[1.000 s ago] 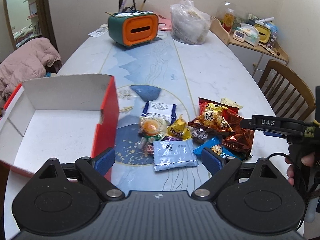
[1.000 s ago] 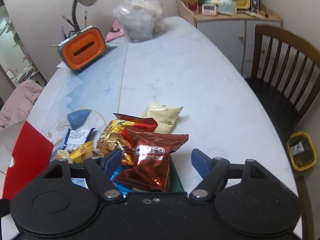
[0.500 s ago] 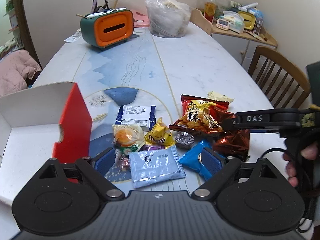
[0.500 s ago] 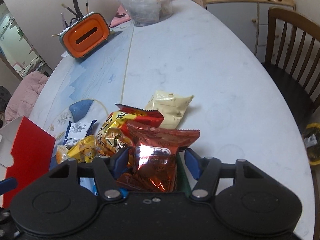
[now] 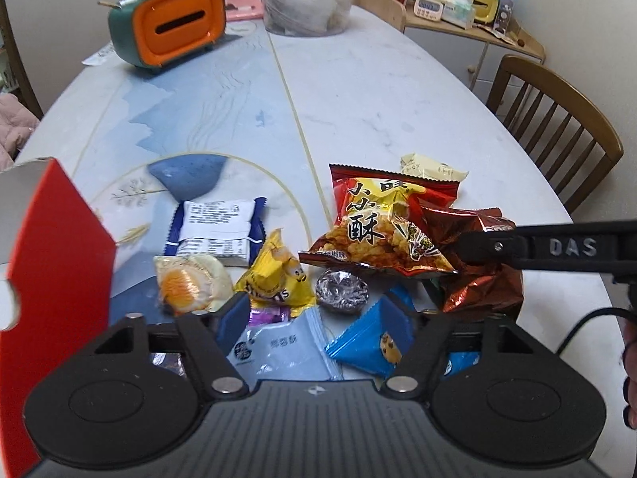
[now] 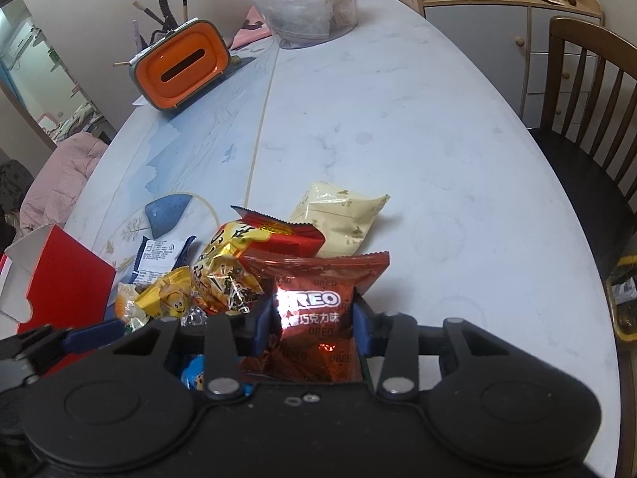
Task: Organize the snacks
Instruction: 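Grasp the red Oreo packet with the right tool while the left tool grasps the foil-wrapped chocolate, then carry the Oreo packet and foil chocolate with both tools over the box, then open the right tool to drop the Oreo packet while the left tool drops the foil chocolate, then withdraw both open tools from the box back toward the snack pile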
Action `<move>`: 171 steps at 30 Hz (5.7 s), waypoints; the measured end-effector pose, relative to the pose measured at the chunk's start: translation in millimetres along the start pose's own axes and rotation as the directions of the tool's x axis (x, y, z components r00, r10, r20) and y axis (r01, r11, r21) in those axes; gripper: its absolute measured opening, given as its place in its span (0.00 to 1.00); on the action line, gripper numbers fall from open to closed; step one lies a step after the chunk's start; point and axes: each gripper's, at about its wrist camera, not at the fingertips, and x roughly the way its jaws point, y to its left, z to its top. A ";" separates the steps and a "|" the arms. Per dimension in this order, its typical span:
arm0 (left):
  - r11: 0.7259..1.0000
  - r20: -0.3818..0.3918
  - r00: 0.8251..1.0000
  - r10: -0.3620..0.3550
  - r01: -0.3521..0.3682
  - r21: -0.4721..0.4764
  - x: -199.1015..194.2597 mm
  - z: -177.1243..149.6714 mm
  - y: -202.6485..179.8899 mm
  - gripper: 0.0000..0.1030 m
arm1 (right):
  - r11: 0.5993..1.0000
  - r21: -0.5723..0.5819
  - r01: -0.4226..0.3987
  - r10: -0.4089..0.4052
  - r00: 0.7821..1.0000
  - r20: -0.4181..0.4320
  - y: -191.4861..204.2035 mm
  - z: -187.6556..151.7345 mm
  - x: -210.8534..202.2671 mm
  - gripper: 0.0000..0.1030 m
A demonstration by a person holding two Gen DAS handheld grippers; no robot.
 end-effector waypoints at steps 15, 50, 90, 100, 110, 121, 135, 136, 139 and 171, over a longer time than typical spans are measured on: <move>0.996 -0.078 0.995 -0.062 0.067 0.053 30.9 14.1 -10.8 0.42 | 1.000 0.001 -0.029 0.029 1.000 0.001 -6.1 0.8 -0.1 0.38; 0.989 0.043 0.998 -0.055 0.061 -0.133 -117.4 -3.7 59.7 0.31 | 0.990 -0.135 -0.028 0.044 0.992 0.117 81.3 -18.3 -97.9 0.35; 0.948 0.005 0.993 0.117 -0.110 -0.300 -154.0 -35.4 333.5 0.32 | 0.907 -0.400 -0.127 0.114 0.992 -0.057 363.0 -38.4 6.8 0.35; 0.958 -0.113 0.990 0.084 -0.112 -0.265 -110.6 -35.2 354.1 0.32 | 0.913 -0.392 -0.113 0.064 0.988 -0.138 378.1 -47.3 56.9 0.35; 0.973 -0.205 0.975 0.088 -0.128 -0.191 -84.8 -43.2 348.4 0.32 | 0.911 -0.400 -0.102 0.022 0.979 -0.202 381.9 -57.4 81.3 0.35; 0.973 -0.199 0.977 0.072 -0.113 -0.202 -86.2 -44.8 351.9 0.32 | 0.909 -0.404 -0.101 0.014 0.977 -0.214 381.6 -59.6 85.5 0.37; 0.971 -0.097 0.994 0.042 -0.064 -0.232 -127.7 -44.2 342.1 0.47 | 0.921 -0.366 -0.137 0.092 0.986 -0.137 369.5 -51.9 41.8 0.59; 0.970 -0.083 0.996 0.036 -0.055 -0.237 -132.0 -43.9 340.6 0.47 | 0.921 -0.362 -0.141 0.101 0.987 -0.128 368.2 -50.6 36.8 0.60; 0.970 -0.035 0.999 0.026 -0.033 -0.240 -145.3 -41.9 333.7 0.49 | 0.924 -0.350 -0.155 0.125 0.986 -0.109 362.6 -48.0 21.8 0.60; 0.982 0.154 0.980 -0.124 0.143 -0.121 -173.1 -22.6 179.9 0.93 | 0.934 -0.348 -0.079 0.125 0.986 0.111 208.5 -50.8 -110.5 0.97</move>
